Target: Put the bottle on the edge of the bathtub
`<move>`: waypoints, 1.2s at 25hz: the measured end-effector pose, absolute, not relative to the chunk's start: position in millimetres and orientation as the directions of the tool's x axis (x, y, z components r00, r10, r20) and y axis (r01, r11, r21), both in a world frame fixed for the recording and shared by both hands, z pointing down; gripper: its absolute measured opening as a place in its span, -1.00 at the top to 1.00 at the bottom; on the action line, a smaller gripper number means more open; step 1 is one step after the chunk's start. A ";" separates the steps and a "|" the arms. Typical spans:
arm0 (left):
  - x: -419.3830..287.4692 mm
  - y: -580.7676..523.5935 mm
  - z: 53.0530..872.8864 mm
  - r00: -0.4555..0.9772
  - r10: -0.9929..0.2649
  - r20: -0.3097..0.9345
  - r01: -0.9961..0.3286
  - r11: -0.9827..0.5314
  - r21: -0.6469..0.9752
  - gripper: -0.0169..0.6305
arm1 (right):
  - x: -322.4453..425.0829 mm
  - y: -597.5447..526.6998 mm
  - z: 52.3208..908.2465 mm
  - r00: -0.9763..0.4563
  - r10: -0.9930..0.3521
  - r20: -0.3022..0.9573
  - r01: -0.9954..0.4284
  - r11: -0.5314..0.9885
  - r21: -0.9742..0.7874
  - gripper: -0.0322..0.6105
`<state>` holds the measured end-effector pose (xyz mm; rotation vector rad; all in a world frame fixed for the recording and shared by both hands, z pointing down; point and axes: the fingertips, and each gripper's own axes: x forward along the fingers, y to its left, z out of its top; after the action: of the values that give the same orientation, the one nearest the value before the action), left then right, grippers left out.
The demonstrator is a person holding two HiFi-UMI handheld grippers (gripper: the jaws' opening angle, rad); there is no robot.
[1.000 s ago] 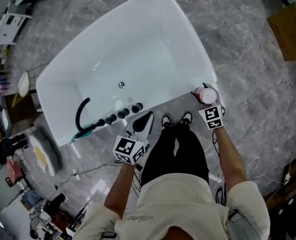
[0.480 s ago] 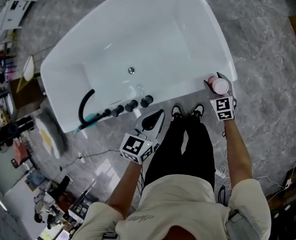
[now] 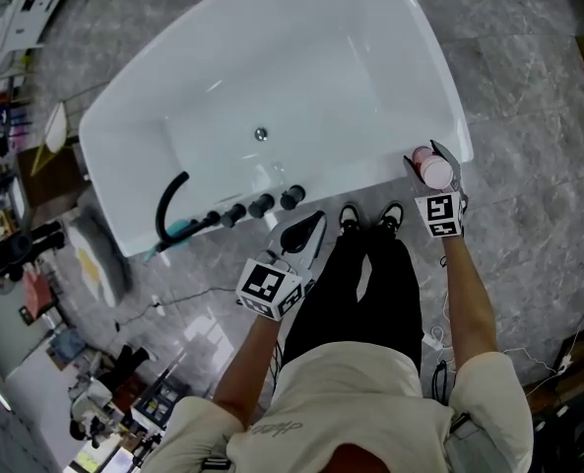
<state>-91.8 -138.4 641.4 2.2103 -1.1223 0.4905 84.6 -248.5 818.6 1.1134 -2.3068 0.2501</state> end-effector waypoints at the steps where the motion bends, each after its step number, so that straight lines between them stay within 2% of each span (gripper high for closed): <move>1: -93.0 -138.4 640.6 0.571 -0.596 0.564 -0.819 -0.458 0.345 0.91 | 85.2 -248.5 818.9 -0.492 -0.662 0.566 -0.767 0.636 0.077 -0.01; 3: -95.2 -139.1 638.3 0.567 -0.601 0.562 -0.822 -0.460 0.338 0.91 | 84.9 -250.1 818.8 -0.480 -0.662 0.576 -0.768 0.634 0.089 -0.03; 8: -95.9 -140.4 632.6 0.582 -0.602 0.547 -0.811 -0.478 0.337 0.91 | 93.4 -250.9 816.7 -0.422 -0.669 0.612 -0.802 0.590 0.092 -0.29; 13: -97.2 -143.1 616.9 0.606 -0.610 0.511 -0.793 -0.514 0.327 0.91 | 104.8 -229.6 812.5 -0.385 -0.656 0.649 -0.836 0.546 0.057 -0.33; 17: -90.4 -148.8 598.5 0.631 -0.610 0.480 -0.769 -0.575 0.280 0.91 | 113.0 -208.5 788.4 -0.384 -0.658 0.648 -0.853 0.522 0.025 -0.33; 21: -82.1 -150.0 574.4 0.658 -0.611 0.439 -0.743 -0.623 0.246 0.91 | 117.4 -180.3 754.4 -0.422 -0.646 0.636 -0.872 0.481 -0.091 -0.31; 23: -81.0 -150.1 561.7 0.672 -0.609 0.420 -0.729 -0.645 0.230 0.91 | 110.9 -168.9 727.0 -0.450 -0.657 0.605 -0.869 0.478 -0.126 -0.16; 30: -64.9 -149.8 534.9 0.713 -0.597 0.368 -0.690 -0.693 0.212 0.91 | 98.2 -149.7 613.0 -0.500 -0.731 0.465 -0.857 0.497 -0.140 -0.11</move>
<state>-64.9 -149.8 534.9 2.5861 -1.0050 0.3874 98.2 -149.7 613.0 1.3276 -2.4004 0.5086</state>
